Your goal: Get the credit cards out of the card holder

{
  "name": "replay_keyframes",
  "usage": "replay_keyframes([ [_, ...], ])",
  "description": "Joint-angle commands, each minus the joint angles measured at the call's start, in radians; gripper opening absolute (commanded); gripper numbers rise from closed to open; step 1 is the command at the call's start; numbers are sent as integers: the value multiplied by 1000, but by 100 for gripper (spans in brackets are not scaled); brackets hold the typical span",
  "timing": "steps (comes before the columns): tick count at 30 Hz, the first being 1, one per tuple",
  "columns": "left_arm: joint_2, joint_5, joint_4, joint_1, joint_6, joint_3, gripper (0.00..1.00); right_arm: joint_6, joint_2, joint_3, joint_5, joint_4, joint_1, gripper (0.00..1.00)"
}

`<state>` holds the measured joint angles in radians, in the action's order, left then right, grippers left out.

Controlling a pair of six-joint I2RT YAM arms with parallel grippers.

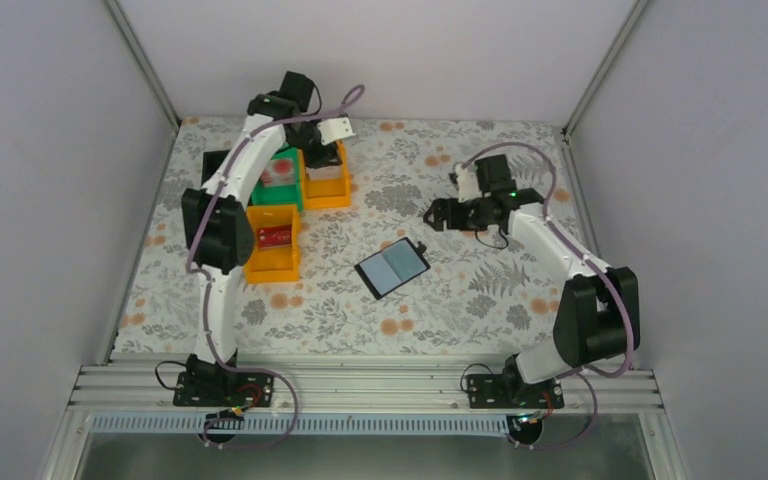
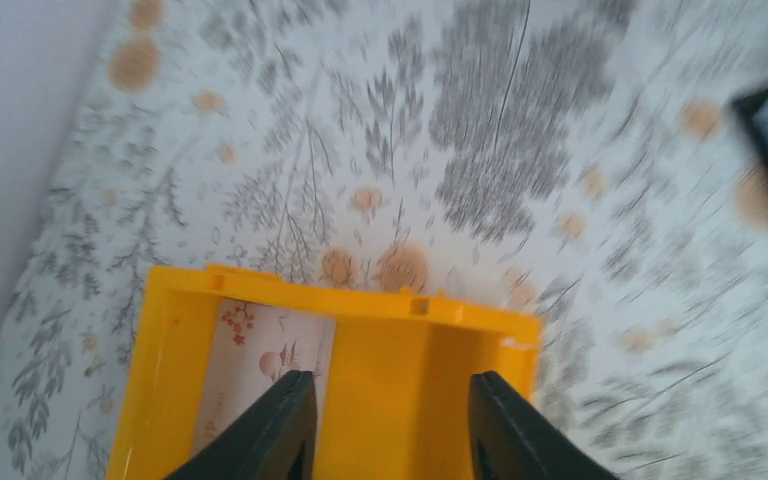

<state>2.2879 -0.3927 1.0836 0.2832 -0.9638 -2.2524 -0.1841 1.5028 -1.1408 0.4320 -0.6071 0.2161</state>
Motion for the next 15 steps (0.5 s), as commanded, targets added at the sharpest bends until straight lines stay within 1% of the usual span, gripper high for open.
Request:
replay_keyframes([
  [1, -173, -174, 66, 1, 205, 61, 45, -50, -11, 63, -170, -21, 127, 82],
  [2, -220, -194, 67, 6, 240, 107, 48, -61, -24, 78, -181, -15, 160, 81],
  [5, -396, -205, 2, 40, 324, 374, 54, -92, -61, 123, -200, 14, 253, 78],
  [7, -526, -173, -57, 95, 336, 569, 61, -112, -68, 157, -196, 44, 290, 75],
  [9, -627, -156, -88, 169, 321, 740, 66, -132, -48, 177, -202, 59, 323, 74],
  [11, -692, -170, -108, 232, 322, 867, 69, -137, -9, 190, -207, 89, 347, 75],
  [14, -736, -172, -187, 269, 341, 1027, 70, -147, 54, 182, -203, 128, 354, 75],
  [15, -735, -157, -223, 279, 346, 1072, 70, -150, 78, 171, -223, 135, 354, 74],
])
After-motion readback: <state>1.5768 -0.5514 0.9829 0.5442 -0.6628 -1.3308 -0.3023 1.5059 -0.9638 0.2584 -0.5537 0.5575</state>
